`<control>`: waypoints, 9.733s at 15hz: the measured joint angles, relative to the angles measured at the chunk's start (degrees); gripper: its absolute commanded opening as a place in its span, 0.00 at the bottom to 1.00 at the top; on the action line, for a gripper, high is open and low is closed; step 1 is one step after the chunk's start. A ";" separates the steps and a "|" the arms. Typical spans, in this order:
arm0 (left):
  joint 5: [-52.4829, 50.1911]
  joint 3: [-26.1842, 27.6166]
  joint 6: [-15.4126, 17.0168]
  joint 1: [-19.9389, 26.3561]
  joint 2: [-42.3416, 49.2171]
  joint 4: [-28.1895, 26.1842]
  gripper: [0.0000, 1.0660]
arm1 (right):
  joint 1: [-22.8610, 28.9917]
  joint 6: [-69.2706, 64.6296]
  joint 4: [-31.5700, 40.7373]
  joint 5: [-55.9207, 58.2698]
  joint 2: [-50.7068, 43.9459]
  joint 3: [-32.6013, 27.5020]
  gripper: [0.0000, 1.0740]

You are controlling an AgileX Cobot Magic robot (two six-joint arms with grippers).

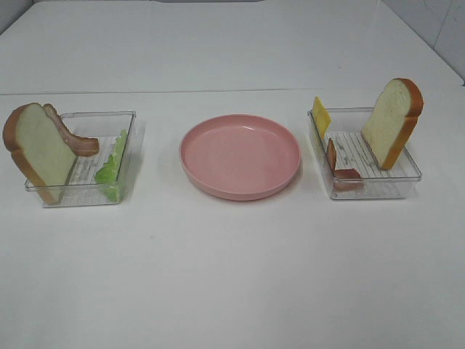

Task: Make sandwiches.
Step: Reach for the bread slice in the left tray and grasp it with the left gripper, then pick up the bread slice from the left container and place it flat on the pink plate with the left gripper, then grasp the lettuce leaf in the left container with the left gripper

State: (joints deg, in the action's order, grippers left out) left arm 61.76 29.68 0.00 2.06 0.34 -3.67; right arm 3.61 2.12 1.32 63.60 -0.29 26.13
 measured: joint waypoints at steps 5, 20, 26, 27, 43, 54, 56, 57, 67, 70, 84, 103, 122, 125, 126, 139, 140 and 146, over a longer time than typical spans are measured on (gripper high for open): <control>0.00 0.00 0.00 0.00 0.00 0.00 0.96 | 0.00 0.00 0.00 0.00 0.00 0.00 0.90; 7.96 17.02 -2.58 0.00 -35.75 2.29 0.96 | 0.00 0.00 0.00 0.00 0.00 0.00 0.90; 8.02 42.00 -2.52 0.00 -78.32 5.67 0.96 | 0.00 0.00 0.00 0.00 0.00 0.00 0.90; 7.96 48.93 -2.18 0.00 -87.43 5.73 0.96 | 0.00 0.00 0.00 0.00 0.00 0.00 0.90; 7.91 73.74 0.00 -4.70 -126.51 0.52 0.95 | 0.00 0.00 0.00 0.00 0.00 0.00 0.90; 7.91 73.80 -2.35 -4.70 -127.65 1.49 0.00 | 0.00 0.00 0.00 0.00 0.00 0.00 0.90; 7.91 73.80 -0.86 -4.70 -127.65 1.49 0.00 | 0.00 0.00 0.00 0.00 0.00 0.00 0.90; 7.91 73.80 -0.63 -4.70 -127.60 1.49 0.00 | 0.00 0.00 0.00 0.00 0.00 0.00 0.90; 7.96 73.85 -0.52 -5.10 -111.15 -5.84 0.00 | 0.00 0.00 0.00 0.00 0.00 0.00 0.90; 7.96 74.43 -4.41 -7.39 -110.35 -15.13 0.00 | 0.00 0.00 0.00 0.00 0.00 0.00 0.90; -2.75 102.16 -0.74 -27.56 -144.27 -28.25 0.00 | 0.00 0.00 0.00 0.00 0.00 0.00 0.90; 2.52 109.89 3.84 -27.56 -150.75 -25.50 0.92 | 0.00 0.00 0.00 0.00 0.00 0.00 0.90; 8.48 76.09 8.77 -21.83 -121.81 3.67 0.92 | 0.00 0.00 0.00 0.00 0.00 0.00 0.90; 8.48 76.09 10.66 -21.83 -126.68 6.02 0.92 | 0.00 0.00 0.00 0.00 0.00 0.00 0.90; 8.48 76.09 11.40 -21.83 -128.11 7.10 0.92 | 0.00 0.00 0.00 0.00 0.00 0.00 0.90; 6.30 76.09 12.32 -21.72 -130.98 9.05 0.73 | 0.00 0.00 0.00 0.00 0.00 0.00 0.90; 5.61 76.09 12.32 -21.72 -130.98 9.05 0.65 | 0.00 0.00 0.00 0.00 0.00 0.00 0.90; 4.87 76.09 12.26 -21.72 -130.98 9.05 0.00 | 0.00 0.00 0.00 0.00 0.00 0.00 0.90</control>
State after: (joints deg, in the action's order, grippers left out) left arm 66.63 105.77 12.26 -19.65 -130.63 5.39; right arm 3.61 2.12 1.32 63.60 -0.29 26.13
